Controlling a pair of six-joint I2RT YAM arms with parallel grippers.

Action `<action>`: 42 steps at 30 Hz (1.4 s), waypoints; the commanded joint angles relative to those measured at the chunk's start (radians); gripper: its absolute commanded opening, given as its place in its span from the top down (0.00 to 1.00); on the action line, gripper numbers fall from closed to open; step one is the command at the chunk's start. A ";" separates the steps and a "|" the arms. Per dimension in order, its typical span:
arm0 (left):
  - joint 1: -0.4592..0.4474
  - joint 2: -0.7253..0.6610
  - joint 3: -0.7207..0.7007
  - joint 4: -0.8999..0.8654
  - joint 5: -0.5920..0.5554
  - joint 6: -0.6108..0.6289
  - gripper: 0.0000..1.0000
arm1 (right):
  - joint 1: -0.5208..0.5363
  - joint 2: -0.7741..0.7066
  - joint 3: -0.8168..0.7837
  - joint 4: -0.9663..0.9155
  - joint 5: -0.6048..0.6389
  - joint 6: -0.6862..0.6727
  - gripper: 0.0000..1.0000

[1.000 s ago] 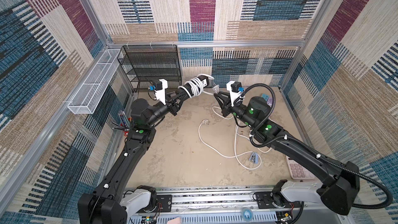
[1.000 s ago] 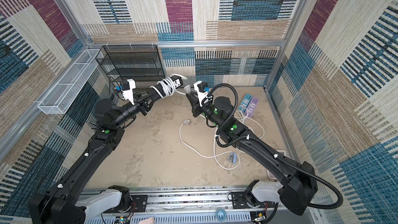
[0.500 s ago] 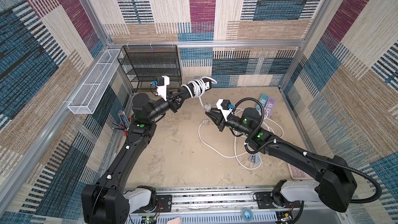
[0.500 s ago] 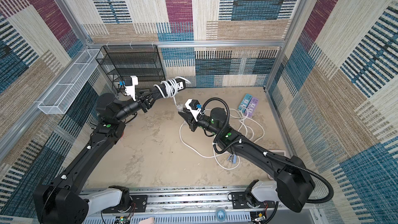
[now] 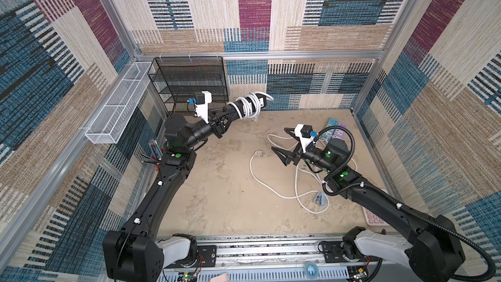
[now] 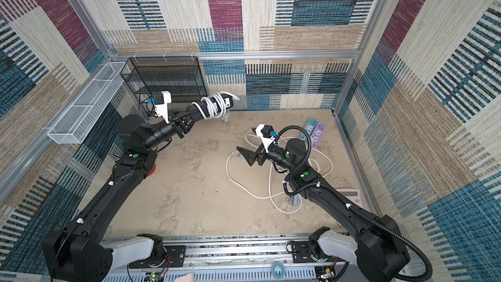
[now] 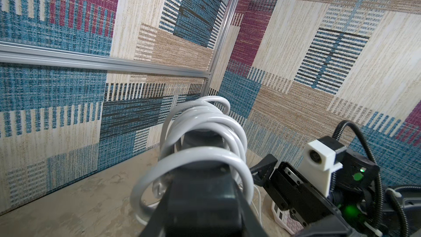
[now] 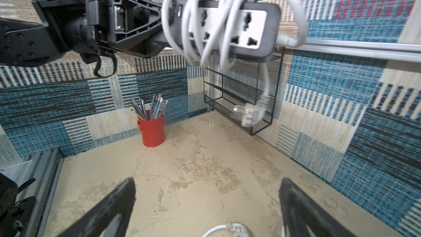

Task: Unwrap the cord wrapped around the power strip
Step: Unwrap the power cord from the power strip.

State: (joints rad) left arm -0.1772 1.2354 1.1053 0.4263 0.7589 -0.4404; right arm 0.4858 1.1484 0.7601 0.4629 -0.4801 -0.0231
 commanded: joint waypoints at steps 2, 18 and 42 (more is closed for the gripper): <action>0.001 0.003 0.035 0.091 0.050 -0.031 1.00 | -0.061 0.001 0.016 0.029 -0.090 0.045 0.02; 0.000 0.016 0.034 0.254 0.210 -0.150 1.00 | -0.111 0.304 0.235 0.282 -0.395 0.217 0.02; -0.002 0.051 0.024 0.398 0.308 -0.232 1.00 | -0.099 0.545 0.437 0.487 -0.536 0.436 0.22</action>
State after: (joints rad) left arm -0.1791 1.2873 1.1282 0.7170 1.0580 -0.6266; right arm 0.3851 1.6810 1.1839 0.9024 -1.0023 0.3702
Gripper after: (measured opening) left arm 0.342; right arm 0.789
